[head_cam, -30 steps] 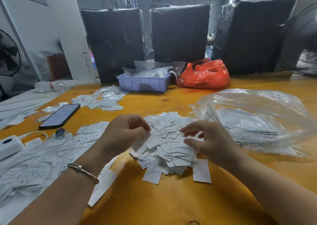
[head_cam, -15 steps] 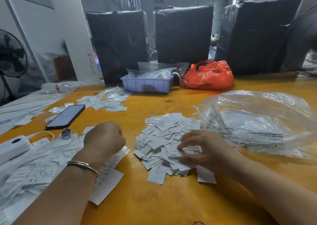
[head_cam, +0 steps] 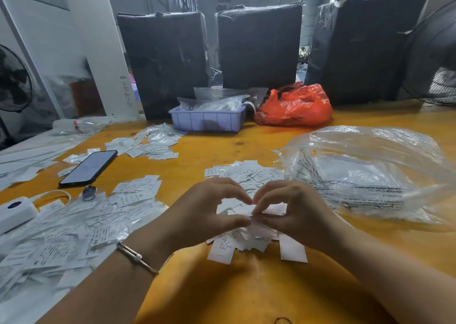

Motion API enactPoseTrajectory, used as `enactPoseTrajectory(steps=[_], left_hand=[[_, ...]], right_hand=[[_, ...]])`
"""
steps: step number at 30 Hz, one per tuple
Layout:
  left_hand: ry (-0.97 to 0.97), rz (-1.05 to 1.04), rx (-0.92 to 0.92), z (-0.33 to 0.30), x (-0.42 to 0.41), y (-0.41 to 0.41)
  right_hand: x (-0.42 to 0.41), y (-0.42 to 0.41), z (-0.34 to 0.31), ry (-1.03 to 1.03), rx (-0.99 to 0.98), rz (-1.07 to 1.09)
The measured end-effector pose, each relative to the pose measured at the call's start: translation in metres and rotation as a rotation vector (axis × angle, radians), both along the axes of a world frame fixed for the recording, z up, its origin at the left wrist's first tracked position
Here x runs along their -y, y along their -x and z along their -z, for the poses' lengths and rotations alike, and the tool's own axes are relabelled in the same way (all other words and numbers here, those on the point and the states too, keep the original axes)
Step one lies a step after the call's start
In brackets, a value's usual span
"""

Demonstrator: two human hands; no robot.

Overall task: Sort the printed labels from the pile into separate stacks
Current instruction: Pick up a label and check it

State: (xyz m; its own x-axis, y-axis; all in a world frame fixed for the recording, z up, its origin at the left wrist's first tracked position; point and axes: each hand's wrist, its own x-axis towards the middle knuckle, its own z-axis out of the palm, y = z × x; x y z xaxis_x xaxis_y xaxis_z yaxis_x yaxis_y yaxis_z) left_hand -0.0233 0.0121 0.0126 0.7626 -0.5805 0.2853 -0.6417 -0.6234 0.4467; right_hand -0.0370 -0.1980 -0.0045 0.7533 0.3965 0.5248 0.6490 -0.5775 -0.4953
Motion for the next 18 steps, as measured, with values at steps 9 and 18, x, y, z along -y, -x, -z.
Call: enactPoseTrajectory(steps=[9, 18], left_hand=[[0.165, -0.061, 0.069, 0.0, 0.008, 0.005], [0.397, -0.158, -0.108, -0.003, 0.008, 0.005]], right_hand=[[0.0, 0.002, -0.009, -0.443, -0.237, -0.112], [0.001, 0.001, -0.008, -0.492, -0.224, -0.056]])
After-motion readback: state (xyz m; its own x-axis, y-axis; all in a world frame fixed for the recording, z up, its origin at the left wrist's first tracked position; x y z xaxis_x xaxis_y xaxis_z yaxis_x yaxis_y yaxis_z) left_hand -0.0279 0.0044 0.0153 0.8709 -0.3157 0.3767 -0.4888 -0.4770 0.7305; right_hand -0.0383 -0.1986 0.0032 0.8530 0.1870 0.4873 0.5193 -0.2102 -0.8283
